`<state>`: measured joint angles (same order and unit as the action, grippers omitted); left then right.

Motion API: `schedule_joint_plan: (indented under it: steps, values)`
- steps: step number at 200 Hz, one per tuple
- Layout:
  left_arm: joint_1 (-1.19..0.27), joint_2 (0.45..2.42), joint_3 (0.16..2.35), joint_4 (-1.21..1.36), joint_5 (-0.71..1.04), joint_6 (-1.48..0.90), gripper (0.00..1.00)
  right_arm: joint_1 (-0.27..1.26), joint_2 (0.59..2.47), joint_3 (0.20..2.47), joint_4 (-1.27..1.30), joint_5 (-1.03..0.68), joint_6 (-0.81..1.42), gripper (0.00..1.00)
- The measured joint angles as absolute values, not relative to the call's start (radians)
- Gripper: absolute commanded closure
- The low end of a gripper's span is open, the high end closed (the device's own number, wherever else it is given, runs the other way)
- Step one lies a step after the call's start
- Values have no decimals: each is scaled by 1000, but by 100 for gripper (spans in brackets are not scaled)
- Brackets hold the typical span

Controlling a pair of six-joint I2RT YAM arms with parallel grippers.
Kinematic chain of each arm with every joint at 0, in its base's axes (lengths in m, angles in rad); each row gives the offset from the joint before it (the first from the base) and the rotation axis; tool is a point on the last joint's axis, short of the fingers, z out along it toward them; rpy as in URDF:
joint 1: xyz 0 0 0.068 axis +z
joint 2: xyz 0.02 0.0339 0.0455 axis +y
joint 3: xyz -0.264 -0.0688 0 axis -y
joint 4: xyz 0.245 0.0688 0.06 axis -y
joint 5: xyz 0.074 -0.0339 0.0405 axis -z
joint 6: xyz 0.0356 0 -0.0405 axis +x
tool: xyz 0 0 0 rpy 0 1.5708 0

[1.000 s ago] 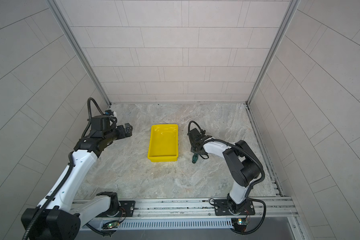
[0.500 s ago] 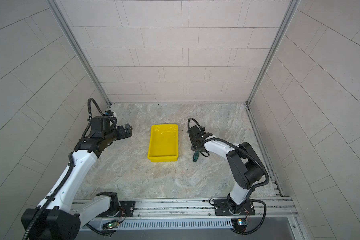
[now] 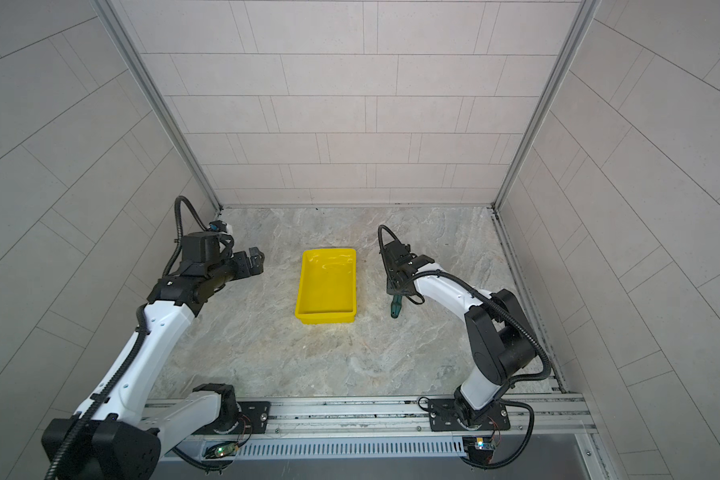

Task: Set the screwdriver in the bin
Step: 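Lift the screwdriver with the right gripper and carry it over the yellow bin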

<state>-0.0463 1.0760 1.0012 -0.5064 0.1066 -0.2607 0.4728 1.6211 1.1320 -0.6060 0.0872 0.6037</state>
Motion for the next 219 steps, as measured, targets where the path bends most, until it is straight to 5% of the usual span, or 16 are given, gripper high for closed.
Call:
schedule_joint_plan:
  steps: [88,160,219]
  values:
    - [-46,1071,1000,-506,102,-257,0,549,1647,1480,-835,41,458,100]
    - [-46,1071,1000,-506,89,-253,0,768,1985,1945,-921,26,418,100]
    - [-34,1069,1000,-506,91,-252,0,802,2219,2086,-970,30,414,100]
